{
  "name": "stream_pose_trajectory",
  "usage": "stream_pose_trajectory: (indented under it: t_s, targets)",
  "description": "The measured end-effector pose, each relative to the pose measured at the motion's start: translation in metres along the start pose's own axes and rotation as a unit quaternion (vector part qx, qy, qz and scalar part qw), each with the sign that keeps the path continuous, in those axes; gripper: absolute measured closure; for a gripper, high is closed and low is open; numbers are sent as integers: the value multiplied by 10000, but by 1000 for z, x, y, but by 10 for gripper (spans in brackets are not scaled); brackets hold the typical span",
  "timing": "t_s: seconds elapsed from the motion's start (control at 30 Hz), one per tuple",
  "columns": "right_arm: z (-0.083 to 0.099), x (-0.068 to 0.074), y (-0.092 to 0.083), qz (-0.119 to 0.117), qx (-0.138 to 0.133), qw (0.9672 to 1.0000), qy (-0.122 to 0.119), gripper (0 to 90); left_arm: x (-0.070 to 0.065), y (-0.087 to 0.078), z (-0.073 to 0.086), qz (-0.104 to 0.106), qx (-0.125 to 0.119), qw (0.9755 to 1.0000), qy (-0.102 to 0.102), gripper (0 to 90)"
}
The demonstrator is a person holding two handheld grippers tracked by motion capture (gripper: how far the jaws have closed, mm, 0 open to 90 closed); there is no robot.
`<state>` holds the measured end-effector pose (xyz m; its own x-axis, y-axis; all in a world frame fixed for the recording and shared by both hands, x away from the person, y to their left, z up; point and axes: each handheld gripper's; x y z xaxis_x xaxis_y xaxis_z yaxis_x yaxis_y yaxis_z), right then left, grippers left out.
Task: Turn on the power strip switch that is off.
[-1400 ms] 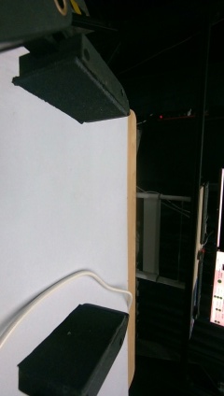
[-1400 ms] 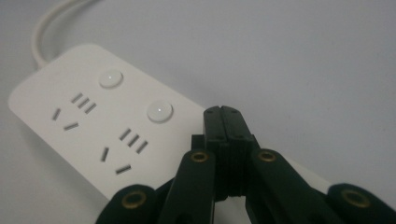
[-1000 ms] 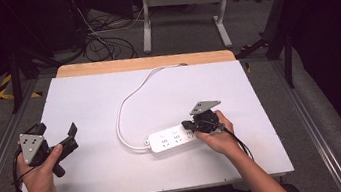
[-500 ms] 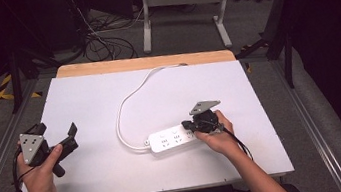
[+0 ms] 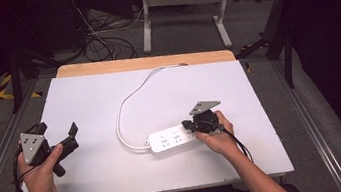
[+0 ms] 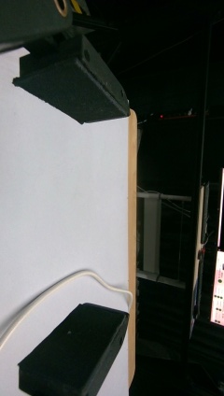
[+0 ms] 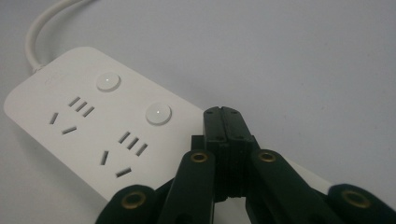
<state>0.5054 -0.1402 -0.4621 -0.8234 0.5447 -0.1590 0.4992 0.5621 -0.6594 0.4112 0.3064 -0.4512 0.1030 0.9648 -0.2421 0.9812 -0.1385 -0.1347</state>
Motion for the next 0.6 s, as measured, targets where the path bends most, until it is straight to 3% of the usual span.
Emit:
stream_pose_trajectory:
  t_s: [0.6]
  targets:
    - [1,1,0,28,-41,10000,59,900,-2,1,0,43,2,10000,16,54]
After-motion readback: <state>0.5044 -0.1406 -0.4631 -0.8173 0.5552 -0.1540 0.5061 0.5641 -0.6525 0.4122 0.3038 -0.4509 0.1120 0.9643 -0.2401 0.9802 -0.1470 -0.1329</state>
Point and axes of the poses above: each handheld gripper's, and its own axes: y roughly forward along the jaws, z roughly out of its underside, x roughly to its left, and after that the axes turned 10 degrees about -y, right-handed
